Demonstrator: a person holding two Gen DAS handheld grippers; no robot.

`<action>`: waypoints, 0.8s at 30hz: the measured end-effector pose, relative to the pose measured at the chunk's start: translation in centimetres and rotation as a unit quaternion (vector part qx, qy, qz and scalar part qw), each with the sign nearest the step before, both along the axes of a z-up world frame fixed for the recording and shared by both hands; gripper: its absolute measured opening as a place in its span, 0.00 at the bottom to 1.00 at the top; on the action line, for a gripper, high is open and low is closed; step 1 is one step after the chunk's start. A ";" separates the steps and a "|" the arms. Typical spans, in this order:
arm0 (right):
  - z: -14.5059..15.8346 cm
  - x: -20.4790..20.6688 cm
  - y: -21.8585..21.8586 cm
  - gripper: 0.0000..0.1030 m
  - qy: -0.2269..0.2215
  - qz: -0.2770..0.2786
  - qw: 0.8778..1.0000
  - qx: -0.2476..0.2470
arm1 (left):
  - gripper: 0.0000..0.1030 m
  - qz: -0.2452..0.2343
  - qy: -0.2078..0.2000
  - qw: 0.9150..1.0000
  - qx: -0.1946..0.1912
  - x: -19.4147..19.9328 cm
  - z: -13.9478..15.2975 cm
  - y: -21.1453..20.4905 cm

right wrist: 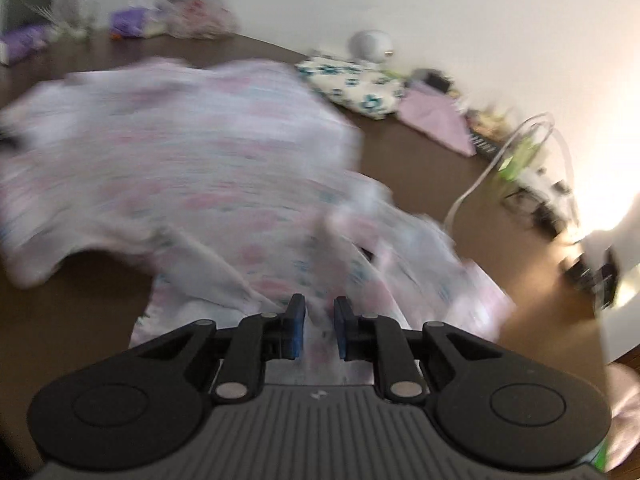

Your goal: Fold clothes

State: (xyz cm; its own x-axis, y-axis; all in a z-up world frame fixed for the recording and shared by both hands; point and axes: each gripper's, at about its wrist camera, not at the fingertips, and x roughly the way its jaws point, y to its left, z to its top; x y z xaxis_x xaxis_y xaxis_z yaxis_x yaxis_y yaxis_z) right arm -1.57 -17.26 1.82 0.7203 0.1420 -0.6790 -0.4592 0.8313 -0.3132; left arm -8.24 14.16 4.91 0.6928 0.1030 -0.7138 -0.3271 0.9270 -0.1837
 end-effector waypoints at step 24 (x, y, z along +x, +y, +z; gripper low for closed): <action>-0.3 1.8 7.3 0.48 0.080 0.098 0.982 0.138 | 0.07 -0.057 -0.004 0.990 -0.131 13.1 3.2 8.4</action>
State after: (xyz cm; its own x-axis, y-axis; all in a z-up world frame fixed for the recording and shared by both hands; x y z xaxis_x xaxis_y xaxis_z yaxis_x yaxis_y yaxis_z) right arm 0.21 -9.94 1.54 0.5476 0.4616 -0.6979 -0.6439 0.7651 0.0008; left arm 4.86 22.60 8.15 0.6946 -0.1637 -0.7005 -0.2209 0.8782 -0.4243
